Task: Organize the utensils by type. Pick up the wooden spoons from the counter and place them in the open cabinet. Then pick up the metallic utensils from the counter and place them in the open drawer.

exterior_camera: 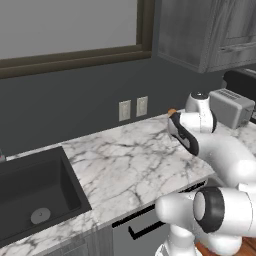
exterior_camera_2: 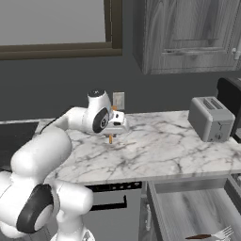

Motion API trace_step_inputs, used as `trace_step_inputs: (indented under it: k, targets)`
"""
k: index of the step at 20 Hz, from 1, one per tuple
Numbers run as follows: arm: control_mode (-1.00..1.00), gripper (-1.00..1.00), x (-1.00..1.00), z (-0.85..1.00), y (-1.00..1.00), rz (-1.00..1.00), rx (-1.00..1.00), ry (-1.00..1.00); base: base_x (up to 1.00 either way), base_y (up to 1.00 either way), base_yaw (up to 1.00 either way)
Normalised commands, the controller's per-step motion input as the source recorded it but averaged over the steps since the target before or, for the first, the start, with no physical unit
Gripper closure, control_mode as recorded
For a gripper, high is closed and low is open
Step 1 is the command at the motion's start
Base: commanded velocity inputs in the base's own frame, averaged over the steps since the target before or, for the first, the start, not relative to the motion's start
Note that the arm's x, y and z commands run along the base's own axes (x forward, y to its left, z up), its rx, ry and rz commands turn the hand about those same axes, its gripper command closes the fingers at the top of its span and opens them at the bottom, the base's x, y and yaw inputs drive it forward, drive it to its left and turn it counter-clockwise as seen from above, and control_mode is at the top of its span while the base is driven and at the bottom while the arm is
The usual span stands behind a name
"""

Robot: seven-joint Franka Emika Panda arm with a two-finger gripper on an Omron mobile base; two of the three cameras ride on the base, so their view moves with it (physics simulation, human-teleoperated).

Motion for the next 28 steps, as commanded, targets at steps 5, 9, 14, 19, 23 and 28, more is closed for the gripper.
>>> trace_step_inputs:
  k: [5, 9, 14, 19, 23, 28]
  targets:
    - [-1.00, 1.00, -0.70, 0.72, 0.44, 0.00, 0.00, -0.12, 0.00, 0.00, 0.00]
    - [-1.00, 1.00, -0.52, 0.74, 0.33, 0.00, 0.00, -0.08, 0.00, 0.00, 0.00]
    - [-1.00, 1.00, -0.50, 0.62, 0.30, 0.00, 0.00, -0.07, 0.00, 0.00, 0.00]
    - [-1.00, 1.00, -0.57, 0.41, 0.18, 0.01, 0.03, -0.16, 0.00, 0.00, 0.00]
    - [-1.00, 1.00, -0.41, 0.42, 0.07, 0.07, 0.07, -0.05, 0.00, 0.00, 0.00]
    - [-1.00, 1.00, -0.19, 0.26, 0.08, 0.12, 0.11, -0.05, 0.00, 0.00, 0.00]
